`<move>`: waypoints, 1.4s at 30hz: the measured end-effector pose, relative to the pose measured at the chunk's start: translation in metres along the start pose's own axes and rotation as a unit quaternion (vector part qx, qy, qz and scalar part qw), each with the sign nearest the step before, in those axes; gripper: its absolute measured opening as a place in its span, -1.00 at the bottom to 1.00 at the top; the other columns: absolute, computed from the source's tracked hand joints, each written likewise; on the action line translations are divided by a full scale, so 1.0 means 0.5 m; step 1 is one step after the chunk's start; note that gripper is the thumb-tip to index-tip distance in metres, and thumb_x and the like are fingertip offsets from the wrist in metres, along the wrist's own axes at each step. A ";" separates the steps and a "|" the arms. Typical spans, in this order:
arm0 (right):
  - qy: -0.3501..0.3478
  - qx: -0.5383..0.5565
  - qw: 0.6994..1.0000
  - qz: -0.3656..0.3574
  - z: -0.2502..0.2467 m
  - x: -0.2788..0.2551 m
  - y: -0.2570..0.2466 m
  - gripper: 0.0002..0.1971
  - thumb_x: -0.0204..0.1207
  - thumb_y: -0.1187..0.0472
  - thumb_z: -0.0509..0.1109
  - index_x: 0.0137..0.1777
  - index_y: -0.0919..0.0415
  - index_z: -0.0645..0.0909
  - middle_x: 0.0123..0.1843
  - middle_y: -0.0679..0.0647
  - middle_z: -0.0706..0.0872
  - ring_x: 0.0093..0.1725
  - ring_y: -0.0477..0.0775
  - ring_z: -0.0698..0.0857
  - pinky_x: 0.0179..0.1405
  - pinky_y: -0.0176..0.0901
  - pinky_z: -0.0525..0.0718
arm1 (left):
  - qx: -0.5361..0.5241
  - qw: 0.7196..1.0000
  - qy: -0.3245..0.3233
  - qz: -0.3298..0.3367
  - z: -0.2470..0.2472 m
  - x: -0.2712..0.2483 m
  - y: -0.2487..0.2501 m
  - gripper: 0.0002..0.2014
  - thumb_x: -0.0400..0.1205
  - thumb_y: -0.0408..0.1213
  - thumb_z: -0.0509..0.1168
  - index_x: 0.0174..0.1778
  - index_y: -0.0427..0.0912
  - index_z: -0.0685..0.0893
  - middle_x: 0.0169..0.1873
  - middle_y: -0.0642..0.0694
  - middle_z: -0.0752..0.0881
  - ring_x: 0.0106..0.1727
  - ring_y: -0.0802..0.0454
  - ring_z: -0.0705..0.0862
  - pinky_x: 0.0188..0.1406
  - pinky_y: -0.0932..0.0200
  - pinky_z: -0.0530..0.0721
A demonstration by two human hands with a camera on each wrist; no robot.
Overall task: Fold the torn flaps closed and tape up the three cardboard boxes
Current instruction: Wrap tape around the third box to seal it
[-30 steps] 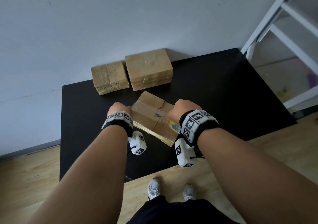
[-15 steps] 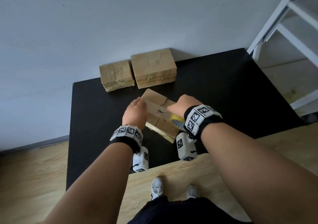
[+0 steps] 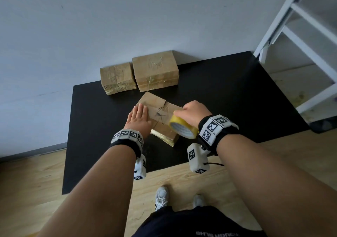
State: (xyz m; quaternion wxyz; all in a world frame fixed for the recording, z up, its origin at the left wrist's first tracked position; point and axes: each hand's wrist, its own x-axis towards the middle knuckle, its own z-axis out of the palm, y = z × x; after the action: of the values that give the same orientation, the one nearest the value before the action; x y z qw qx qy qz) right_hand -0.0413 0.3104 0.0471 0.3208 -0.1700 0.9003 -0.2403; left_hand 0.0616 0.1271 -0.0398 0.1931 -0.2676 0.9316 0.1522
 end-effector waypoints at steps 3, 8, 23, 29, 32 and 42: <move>0.005 -0.077 0.996 0.053 -0.002 -0.005 0.038 -0.65 0.50 -0.18 0.38 -0.16 0.14 0.64 -0.22 0.06 0.70 -0.22 0.06 0.72 -0.27 -0.09 0.63 | -0.002 1.000 -0.006 -0.010 -0.002 0.001 0.002 -0.37 0.75 -0.10 -0.13 0.72 -0.08 -0.23 0.70 -0.04 -0.30 0.68 0.03 -0.36 0.66 0.01 -0.32; 0.003 -0.107 0.990 0.093 0.017 0.000 0.070 -0.61 0.54 -0.22 0.35 -0.10 0.15 0.62 -0.20 0.07 0.69 -0.23 0.04 0.69 -0.33 -0.10 0.53 | -0.004 1.000 0.001 -0.008 -0.001 -0.009 0.008 -0.37 0.75 -0.10 -0.13 0.72 -0.09 -0.24 0.69 -0.05 -0.31 0.68 0.03 -0.36 0.66 0.01 -0.33; 0.016 -0.122 0.985 0.119 0.056 0.022 0.096 -0.66 0.58 -0.13 0.31 -0.20 0.16 0.58 -0.24 0.08 0.66 -0.29 0.05 0.65 -0.36 -0.12 0.51 | -0.009 1.000 0.009 -0.007 0.008 -0.005 0.001 -0.35 0.74 -0.05 -0.13 0.72 -0.08 -0.24 0.69 -0.05 -0.33 0.67 0.04 -0.38 0.66 -0.01 -0.32; 0.019 -0.130 0.982 0.132 0.088 0.035 0.110 -0.63 0.61 -0.19 0.26 -0.04 0.16 0.52 -0.23 0.08 0.60 -0.26 0.06 0.61 -0.31 -0.05 0.51 | 0.001 0.999 0.036 -0.004 0.009 -0.017 0.007 -0.36 0.75 -0.05 -0.16 0.72 -0.11 -0.22 0.70 -0.06 -0.29 0.68 0.05 -0.33 0.68 0.01 -0.28; 0.021 -0.125 0.983 0.133 0.097 0.034 0.112 -0.64 0.63 -0.19 0.26 -0.04 0.14 0.51 -0.23 0.07 0.59 -0.26 0.06 0.60 -0.29 -0.08 0.52 | 0.011 0.996 0.088 -0.009 0.009 -0.027 0.017 -0.36 0.77 -0.06 -0.12 0.71 -0.16 -0.23 0.70 -0.09 -0.26 0.70 0.02 -0.28 0.68 0.03 -0.23; 0.026 -0.123 0.987 0.100 0.100 0.047 0.117 -0.58 0.61 -0.22 0.23 -0.03 0.16 0.62 -0.18 0.10 0.67 -0.25 0.10 0.65 -0.42 -0.14 0.41 | 0.056 0.992 0.046 0.101 0.051 -0.056 0.082 -0.42 0.81 0.03 -0.23 0.72 -0.08 -0.17 0.70 0.00 -0.22 0.69 0.10 -0.27 0.63 0.11 -0.29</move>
State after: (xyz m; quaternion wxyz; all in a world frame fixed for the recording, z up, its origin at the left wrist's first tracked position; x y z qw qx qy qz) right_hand -0.0346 0.3316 -0.0301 0.2964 -0.1105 0.9435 -0.0986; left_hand 0.0675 0.1825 -0.0425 0.1482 -0.1677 0.9688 0.1061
